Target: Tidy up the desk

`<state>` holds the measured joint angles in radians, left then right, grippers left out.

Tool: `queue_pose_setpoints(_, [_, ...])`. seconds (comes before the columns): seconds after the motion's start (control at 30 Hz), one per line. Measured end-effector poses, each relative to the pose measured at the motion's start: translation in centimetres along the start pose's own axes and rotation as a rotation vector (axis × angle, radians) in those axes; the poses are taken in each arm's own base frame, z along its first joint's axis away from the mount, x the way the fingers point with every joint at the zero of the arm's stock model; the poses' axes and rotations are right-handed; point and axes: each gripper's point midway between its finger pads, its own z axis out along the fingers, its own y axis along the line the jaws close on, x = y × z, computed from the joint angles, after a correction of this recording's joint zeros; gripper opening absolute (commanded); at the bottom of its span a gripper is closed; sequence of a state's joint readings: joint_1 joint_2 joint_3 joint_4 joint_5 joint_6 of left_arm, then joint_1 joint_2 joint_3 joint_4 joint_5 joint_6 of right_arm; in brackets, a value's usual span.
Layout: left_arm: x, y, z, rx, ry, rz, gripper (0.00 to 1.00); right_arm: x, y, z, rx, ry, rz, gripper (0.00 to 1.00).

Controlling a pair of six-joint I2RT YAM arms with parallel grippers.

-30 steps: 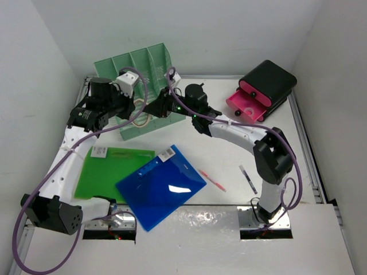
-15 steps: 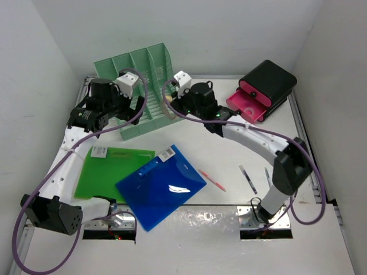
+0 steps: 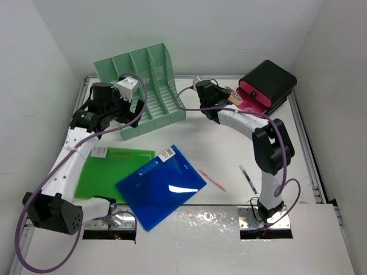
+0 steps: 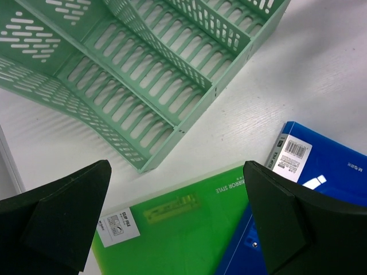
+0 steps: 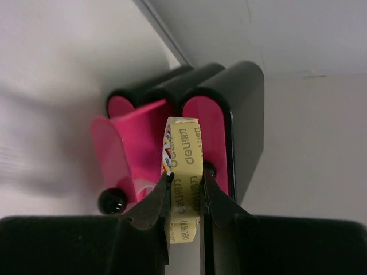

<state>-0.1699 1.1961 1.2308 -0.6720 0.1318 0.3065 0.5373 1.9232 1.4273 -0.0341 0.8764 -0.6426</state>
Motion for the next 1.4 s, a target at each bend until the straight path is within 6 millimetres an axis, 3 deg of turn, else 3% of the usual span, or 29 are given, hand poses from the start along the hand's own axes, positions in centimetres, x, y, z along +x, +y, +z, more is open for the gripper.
queue_pose_setpoints(0.1, [0.3, 0.0, 0.2, 0.002, 0.006, 0.0, 1.0, 1.9, 0.7, 1.6, 0.039, 0.084, -0.124, 0.0])
queue_pose_setpoints(0.27, [0.4, 0.0, 0.3, 0.001, 0.01, 0.0, 1.0, 3.0, 0.6, 2.8, 0.069, 0.137, -0.198, 0.0])
queue_pose_setpoints(0.77, [0.5, 0.2, 0.7, 0.002, 0.014, -0.004, 1.0, 7.0, -0.4, 5.4, 0.046, 0.213, -0.143, 0.0])
queue_pose_setpoints(1.13, [0.5, 0.1, 0.9, 0.008, 0.015, -0.005, 1.0, 9.5, 3.1, 7.9, -0.015, 0.27, -0.204, 0.0])
queue_pose_setpoints(1.4, [0.6, 0.1, 0.9, 0.008, 0.016, -0.005, 1.0, 10.2, 2.4, 8.9, -0.002, 0.295, -0.19, 0.0])
